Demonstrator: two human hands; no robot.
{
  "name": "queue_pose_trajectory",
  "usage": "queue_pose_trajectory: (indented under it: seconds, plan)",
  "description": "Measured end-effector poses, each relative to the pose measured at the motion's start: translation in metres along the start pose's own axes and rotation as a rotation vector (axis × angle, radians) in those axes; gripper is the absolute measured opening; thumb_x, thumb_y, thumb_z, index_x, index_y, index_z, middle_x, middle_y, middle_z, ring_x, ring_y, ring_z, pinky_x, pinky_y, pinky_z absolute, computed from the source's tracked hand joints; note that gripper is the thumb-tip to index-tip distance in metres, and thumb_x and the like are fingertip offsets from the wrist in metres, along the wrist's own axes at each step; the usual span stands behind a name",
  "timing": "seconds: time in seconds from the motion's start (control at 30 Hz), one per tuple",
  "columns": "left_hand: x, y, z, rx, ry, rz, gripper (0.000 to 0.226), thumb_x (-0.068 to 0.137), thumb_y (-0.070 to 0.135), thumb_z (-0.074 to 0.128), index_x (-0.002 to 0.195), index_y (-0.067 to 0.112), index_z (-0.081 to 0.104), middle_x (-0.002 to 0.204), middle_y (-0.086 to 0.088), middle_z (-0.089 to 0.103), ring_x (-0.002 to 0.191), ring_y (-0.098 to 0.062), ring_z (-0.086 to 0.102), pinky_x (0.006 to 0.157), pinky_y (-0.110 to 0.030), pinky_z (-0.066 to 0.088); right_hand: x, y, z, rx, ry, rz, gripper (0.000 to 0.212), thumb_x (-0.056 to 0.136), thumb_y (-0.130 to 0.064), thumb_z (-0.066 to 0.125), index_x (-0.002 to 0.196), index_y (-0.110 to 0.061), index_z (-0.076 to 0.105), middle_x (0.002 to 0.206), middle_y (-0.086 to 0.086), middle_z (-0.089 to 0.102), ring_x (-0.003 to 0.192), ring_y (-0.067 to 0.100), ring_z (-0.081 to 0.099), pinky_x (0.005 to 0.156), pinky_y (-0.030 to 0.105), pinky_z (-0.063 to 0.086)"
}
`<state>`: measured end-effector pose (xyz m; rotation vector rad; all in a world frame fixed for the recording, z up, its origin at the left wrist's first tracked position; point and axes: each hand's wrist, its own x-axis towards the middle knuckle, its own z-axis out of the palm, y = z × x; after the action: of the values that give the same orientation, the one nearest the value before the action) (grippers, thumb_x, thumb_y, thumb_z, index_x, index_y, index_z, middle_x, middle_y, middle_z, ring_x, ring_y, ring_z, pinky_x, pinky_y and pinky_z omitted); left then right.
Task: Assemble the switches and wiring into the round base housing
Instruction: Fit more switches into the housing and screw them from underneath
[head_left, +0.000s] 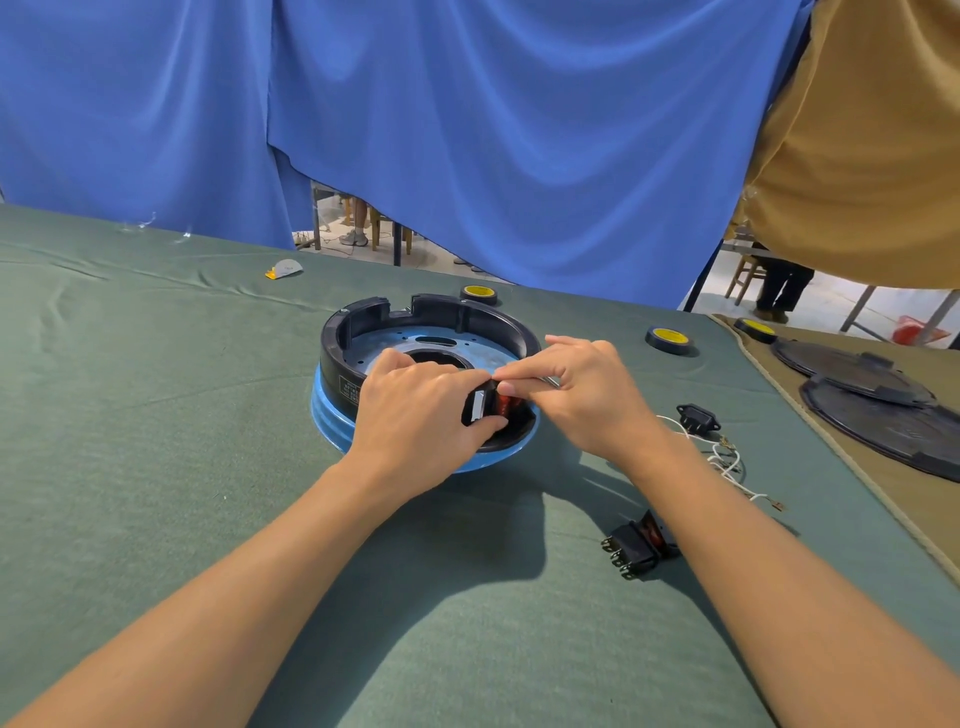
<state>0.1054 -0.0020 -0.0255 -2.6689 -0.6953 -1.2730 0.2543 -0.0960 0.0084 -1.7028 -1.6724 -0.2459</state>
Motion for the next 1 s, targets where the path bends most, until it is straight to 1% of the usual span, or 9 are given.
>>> queue_pose_trajectory:
  seconds: [0.1, 0.23, 0.43, 0.53, 0.6, 0.63, 0.8, 0.87, 1.0]
  plan:
    - [0.000, 0.002, 0.001, -0.009, -0.009, -0.016, 0.028, 0.079, 0.049, 0.074, 0.097, 0.027, 0.075, 0.073, 0.006, 0.072, 0.074, -0.020, 0.068, 0.078, -0.034, 0.031, -0.003, 0.000, 0.002, -0.017, 0.016, 0.005, 0.015, 0.085, -0.015, 0.073, 0.099, -0.015, 0.078, 0.089, 0.002, 0.076, 0.083, 0.018, 0.070, 0.107, 0.029, 0.036]
    - [0.002, 0.003, 0.002, -0.012, -0.020, -0.026, 0.029, 0.082, 0.049, 0.070, 0.103, 0.028, 0.072, 0.082, 0.006, 0.074, 0.083, -0.020, 0.068, 0.079, -0.033, 0.025, -0.005, 0.000, 0.003, -0.020, 0.038, -0.025, 0.016, 0.083, -0.014, 0.074, 0.099, -0.014, 0.078, 0.092, 0.000, 0.076, 0.087, 0.011, 0.068, 0.104, 0.033, 0.040]
    - [0.000, 0.000, 0.001, -0.008, -0.012, -0.011, 0.033, 0.081, 0.048, 0.072, 0.106, 0.027, 0.073, 0.081, 0.005, 0.075, 0.080, -0.020, 0.068, 0.080, -0.035, 0.035, -0.010, -0.007, 0.001, -0.030, -0.016, 0.015, 0.018, 0.087, -0.014, 0.070, 0.105, -0.014, 0.076, 0.100, 0.001, 0.075, 0.097, 0.021, 0.069, 0.105, 0.035, 0.043]
    - [-0.001, -0.002, 0.000, -0.014, -0.026, 0.008, 0.034, 0.080, 0.045, 0.076, 0.105, 0.023, 0.075, 0.079, 0.003, 0.075, 0.078, -0.023, 0.069, 0.080, -0.037, 0.040, -0.019, -0.006, -0.013, -0.044, -0.009, 0.096, 0.022, 0.088, -0.011, 0.068, 0.109, -0.013, 0.074, 0.110, 0.001, 0.073, 0.106, 0.016, 0.065, 0.102, 0.024, 0.042]
    - [0.000, -0.003, -0.003, -0.022, -0.050, 0.024, 0.035, 0.080, 0.043, 0.076, 0.107, 0.021, 0.075, 0.080, 0.001, 0.075, 0.080, -0.025, 0.069, 0.082, -0.038, 0.042, -0.031, 0.000, -0.034, -0.073, 0.034, 0.187, 0.020, 0.087, -0.014, 0.070, 0.106, -0.015, 0.075, 0.106, -0.002, 0.073, 0.099, 0.008, 0.064, 0.092, 0.009, 0.040]
    - [0.001, -0.005, -0.004, -0.022, -0.069, 0.032, 0.035, 0.082, 0.043, 0.075, 0.110, 0.022, 0.074, 0.084, 0.002, 0.075, 0.085, -0.025, 0.069, 0.085, -0.039, 0.041, -0.037, 0.004, -0.046, -0.085, -0.007, 0.252, 0.018, 0.086, -0.017, 0.071, 0.104, -0.018, 0.076, 0.100, -0.006, 0.074, 0.093, 0.004, 0.063, 0.087, 0.005, 0.039]
    - [0.006, -0.013, -0.007, -0.031, -0.081, 0.033, 0.040, 0.083, 0.050, 0.071, 0.115, 0.027, 0.071, 0.109, 0.007, 0.072, 0.106, -0.022, 0.064, 0.090, -0.039, 0.038, -0.069, 0.019, -0.083, -0.035, -0.373, 0.486, 0.013, 0.081, -0.030, 0.076, 0.094, -0.031, 0.076, 0.093, -0.017, 0.071, 0.094, -0.003, 0.061, 0.085, 0.017, 0.042]
    - [0.004, -0.011, -0.005, -0.043, -0.067, 0.025, 0.039, 0.083, 0.048, 0.071, 0.113, 0.024, 0.072, 0.107, 0.005, 0.073, 0.104, -0.022, 0.065, 0.088, -0.039, 0.039, -0.076, 0.021, -0.086, -0.026, -0.442, 0.490, 0.017, 0.079, -0.035, 0.078, 0.095, -0.032, 0.075, 0.098, -0.017, 0.068, 0.097, 0.000, 0.059, 0.081, 0.016, 0.042]
    - [-0.001, -0.004, -0.002, -0.001, -0.049, 0.038, 0.034, 0.085, 0.042, 0.071, 0.109, 0.020, 0.074, 0.089, 0.000, 0.076, 0.089, -0.027, 0.069, 0.083, -0.039, 0.041, -0.083, 0.020, -0.087, -0.055, -0.623, 0.465, 0.022, 0.077, -0.038, 0.079, 0.096, -0.029, 0.076, 0.112, -0.018, 0.063, 0.106, -0.003, 0.054, 0.091, 0.020, 0.040]
